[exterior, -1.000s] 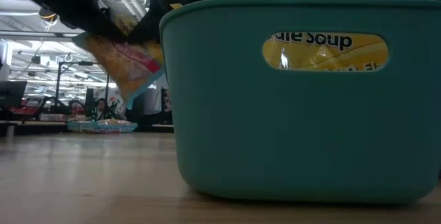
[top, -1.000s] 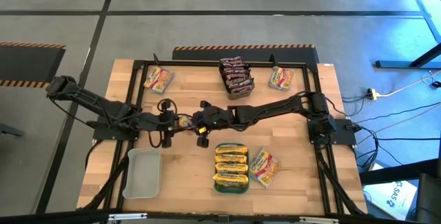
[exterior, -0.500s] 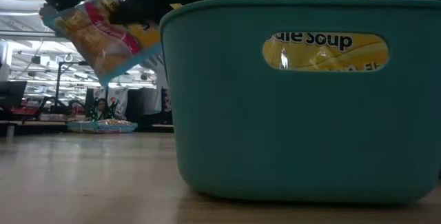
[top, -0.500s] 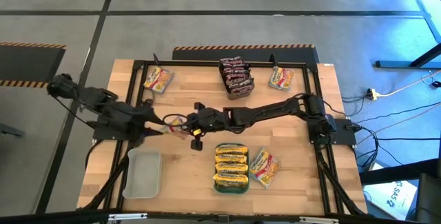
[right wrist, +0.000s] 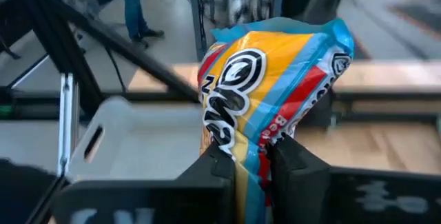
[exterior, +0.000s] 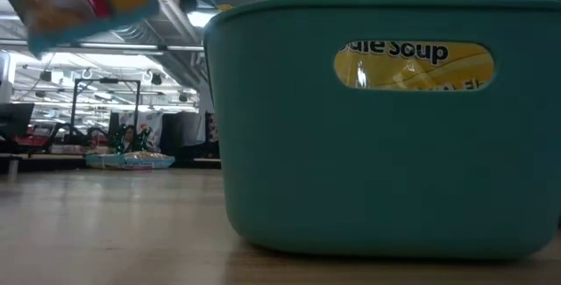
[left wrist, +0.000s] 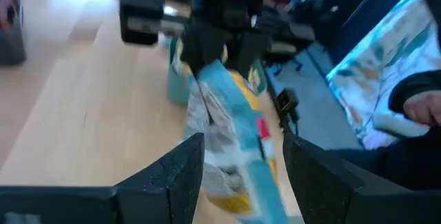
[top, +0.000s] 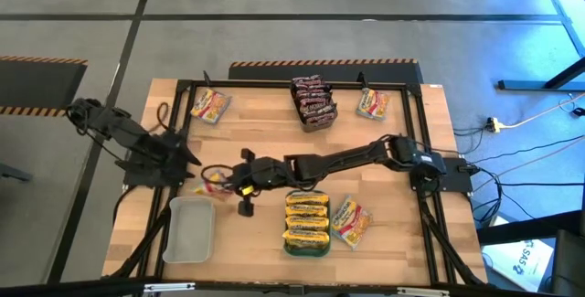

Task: Sort Maruchan noodles
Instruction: Put the blue noodle pack into the white bin

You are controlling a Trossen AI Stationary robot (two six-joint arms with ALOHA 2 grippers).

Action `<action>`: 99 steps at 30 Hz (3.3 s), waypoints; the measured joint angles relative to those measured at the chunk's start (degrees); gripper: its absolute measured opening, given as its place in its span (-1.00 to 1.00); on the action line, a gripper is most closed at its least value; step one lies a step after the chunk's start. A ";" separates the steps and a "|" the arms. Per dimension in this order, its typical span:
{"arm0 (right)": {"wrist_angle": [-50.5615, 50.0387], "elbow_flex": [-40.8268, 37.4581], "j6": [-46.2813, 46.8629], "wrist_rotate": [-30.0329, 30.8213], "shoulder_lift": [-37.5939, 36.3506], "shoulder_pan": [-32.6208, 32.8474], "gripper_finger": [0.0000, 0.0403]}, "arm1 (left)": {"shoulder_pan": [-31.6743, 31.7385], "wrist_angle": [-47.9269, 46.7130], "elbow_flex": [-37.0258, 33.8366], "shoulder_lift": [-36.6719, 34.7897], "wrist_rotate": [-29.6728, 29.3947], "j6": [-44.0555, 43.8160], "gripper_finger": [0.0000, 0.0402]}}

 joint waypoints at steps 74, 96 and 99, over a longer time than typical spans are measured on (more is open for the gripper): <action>-40.17 20.17 -4.58 9.99 2.51 1.99 0.22 | -4.58 -6.64 3.26 19.62 -13.39 -2.47 -0.48; -2.63 -7.81 -4.56 5.23 1.26 0.22 0.35 | -28.04 -7.17 -2.62 16.91 -33.74 -11.84 -0.45; 2.02 -11.92 -4.43 2.62 -0.86 -0.21 0.35 | -29.51 -7.14 -3.28 16.80 -35.78 -13.05 -0.45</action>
